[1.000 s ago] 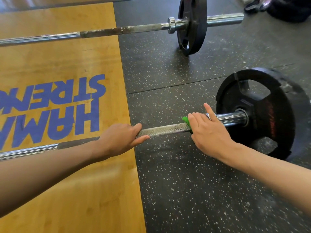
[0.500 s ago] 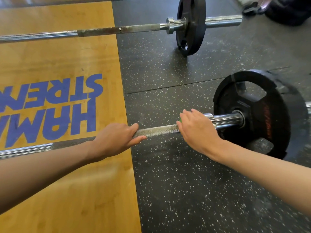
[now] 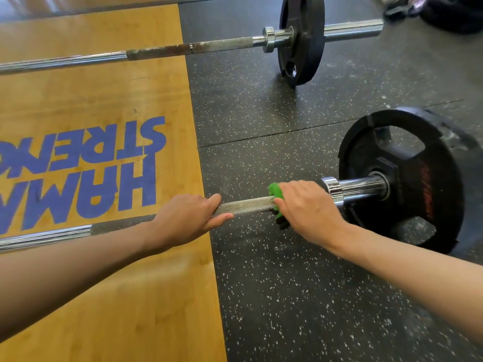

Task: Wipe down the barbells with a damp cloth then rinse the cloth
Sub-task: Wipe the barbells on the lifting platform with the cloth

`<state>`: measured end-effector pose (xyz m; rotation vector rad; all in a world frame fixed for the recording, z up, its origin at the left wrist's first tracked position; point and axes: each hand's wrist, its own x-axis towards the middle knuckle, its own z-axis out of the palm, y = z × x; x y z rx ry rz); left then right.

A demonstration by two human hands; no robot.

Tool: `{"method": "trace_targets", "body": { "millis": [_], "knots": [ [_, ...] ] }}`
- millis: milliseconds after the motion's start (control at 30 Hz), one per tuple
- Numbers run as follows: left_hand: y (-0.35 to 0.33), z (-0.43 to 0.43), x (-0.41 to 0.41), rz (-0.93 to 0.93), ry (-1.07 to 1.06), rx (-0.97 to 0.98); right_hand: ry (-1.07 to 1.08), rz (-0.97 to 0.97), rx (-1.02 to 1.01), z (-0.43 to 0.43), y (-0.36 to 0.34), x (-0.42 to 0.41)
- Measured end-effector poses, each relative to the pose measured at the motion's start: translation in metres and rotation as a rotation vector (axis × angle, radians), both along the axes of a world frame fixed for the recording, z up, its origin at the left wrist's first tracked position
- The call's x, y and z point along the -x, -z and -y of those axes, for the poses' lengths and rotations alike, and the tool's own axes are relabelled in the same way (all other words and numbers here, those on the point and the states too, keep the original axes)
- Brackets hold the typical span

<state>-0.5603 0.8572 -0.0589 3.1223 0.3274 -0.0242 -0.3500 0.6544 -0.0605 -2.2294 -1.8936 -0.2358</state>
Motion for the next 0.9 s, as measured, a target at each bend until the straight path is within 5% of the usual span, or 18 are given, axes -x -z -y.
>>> {"method": "trace_targets", "body": {
  "millis": [167, 267, 567, 800, 900],
  "knots": [
    [0.0, 0.0, -0.001, 0.013, 0.009, -0.017, 0.189, 0.063, 0.056, -0.014, -0.005, 0.008],
    [-0.002, 0.001, -0.001, 0.016, 0.012, -0.012, 0.218, -0.055, 0.054, -0.034, -0.009, 0.024],
    [-0.001, 0.002, 0.0, 0.022, 0.008, -0.01, -0.076, -0.057, -0.036, -0.031, 0.004, 0.038],
    [0.0, 0.001, 0.001, 0.017, 0.014, -0.025, 0.241, -0.127, -0.02, -0.009, 0.003, 0.012],
    [0.0, 0.001, 0.001, 0.02, 0.012, -0.023, 0.212, -0.167, 0.009, -0.032, -0.001, 0.032]
  ]
}}
